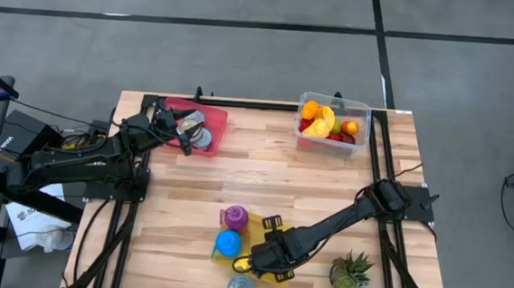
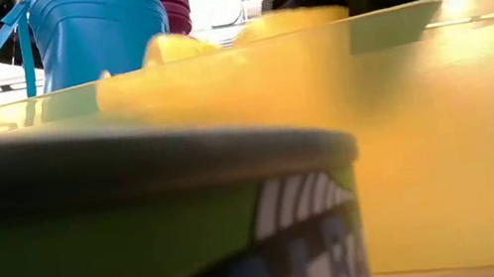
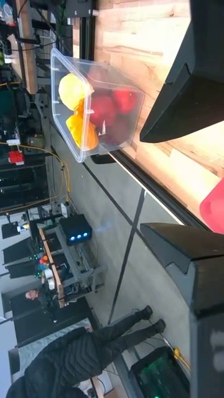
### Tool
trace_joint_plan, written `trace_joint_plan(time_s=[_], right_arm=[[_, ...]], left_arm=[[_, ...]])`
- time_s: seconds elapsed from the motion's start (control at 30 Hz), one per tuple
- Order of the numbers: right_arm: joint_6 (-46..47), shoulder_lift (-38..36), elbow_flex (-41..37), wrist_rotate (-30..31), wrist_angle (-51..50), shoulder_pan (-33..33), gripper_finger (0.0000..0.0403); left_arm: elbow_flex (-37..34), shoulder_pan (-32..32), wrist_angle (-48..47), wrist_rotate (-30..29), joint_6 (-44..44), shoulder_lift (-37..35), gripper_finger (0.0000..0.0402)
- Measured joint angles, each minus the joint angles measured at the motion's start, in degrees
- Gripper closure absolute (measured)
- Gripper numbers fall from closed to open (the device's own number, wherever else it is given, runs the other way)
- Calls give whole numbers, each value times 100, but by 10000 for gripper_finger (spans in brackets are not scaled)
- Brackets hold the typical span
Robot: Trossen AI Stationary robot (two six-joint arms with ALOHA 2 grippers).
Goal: Pick & Place Food Item
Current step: Adjust the yellow water bottle in the yellow bin
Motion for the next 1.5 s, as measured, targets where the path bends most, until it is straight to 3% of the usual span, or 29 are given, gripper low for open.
trace_joint_plan(time_s=[0.47,0.7,0.93,1.07,1.27,1.5], right_arm=[[420,0,614,374,-456,315,285],[797,-301,625,997,178,683,285],[884,-635,636,2441,1038,1138,285],[884,-632,426,2957,1591,1313,285],[741,-612,-446,3407,3165,1388,285],[-3,-743,-1085,3397,4875,1327,285]], left_arm=[[-1,1,0,-2,0,2,186],[-2,2,0,-2,0,0,185],[-1,0,-2,0,-12,0,185],[0,0,-60,0,-39,2,185],[-1,-4,-96,1,-61,2,185],[-1,-4,-94,13,-150,0,185]])
